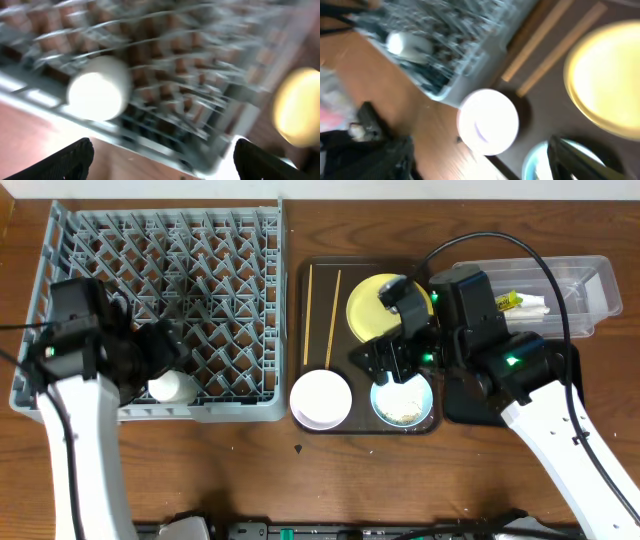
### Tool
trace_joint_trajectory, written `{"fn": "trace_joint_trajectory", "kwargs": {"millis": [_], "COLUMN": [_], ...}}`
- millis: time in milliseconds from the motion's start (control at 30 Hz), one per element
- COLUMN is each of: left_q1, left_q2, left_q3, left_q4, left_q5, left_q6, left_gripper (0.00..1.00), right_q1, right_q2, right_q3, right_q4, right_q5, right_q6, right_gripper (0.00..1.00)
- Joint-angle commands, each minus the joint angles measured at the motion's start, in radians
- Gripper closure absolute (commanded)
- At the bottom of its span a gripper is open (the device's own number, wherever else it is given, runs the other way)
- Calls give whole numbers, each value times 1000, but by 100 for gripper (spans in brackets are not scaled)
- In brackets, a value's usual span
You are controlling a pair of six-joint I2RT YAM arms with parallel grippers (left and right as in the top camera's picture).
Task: Sort waste into correct bins and load items into the dishwasher
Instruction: 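Place the white cup upside down in the dish rack with the left gripper, then grasp the light-blue bowl with the right gripper and lift it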
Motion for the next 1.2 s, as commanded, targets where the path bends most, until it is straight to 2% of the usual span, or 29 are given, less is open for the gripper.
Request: {"fn": "trace_joint_trajectory", "kwargs": {"millis": [0,67,267,433,567,667,800,1000,1033,1100,1167], "left_q1": [-58,-95,-187,-196,-196,-197,-197,-196,-196,-196,-196], "left_q2": [-89,-132,-229,-254,-253,-252,-249,-249,-249,-249,-249], "left_q3": [21,21,21,21,19,16,16,16,16,16,16], "left_q4": [-9,-10,-10,-19,-33,-40,-47,-47,-47,-49,-50], "left_q5": [180,184,177,176,176,176,176,176,176,176,176], "left_q6": [167,190,226,226,226,226,226,226,226,226,226], "left_gripper": [10,10,10,10,10,9,10,9,9,9,9], "right_q1": [36,68,164,192,192,192,192,192,192,192,192], "right_q2": [34,68,233,382,466,489,494,544,555,563,558], "right_q3": [-13,-31,-85,-87,-87,-87,-89,-121,-121,-121,-118], "right_q4": [-49,-79,-95,-67,-32,-13,8,41,40,40,37], "right_q5": [229,291,465,501,497,489,499,505,505,504,504], "right_q6": [145,189,302,369,414,422,477,563,563,563,562], "right_gripper": [26,31,36,50,56,59,79,82,85,98,99]}}
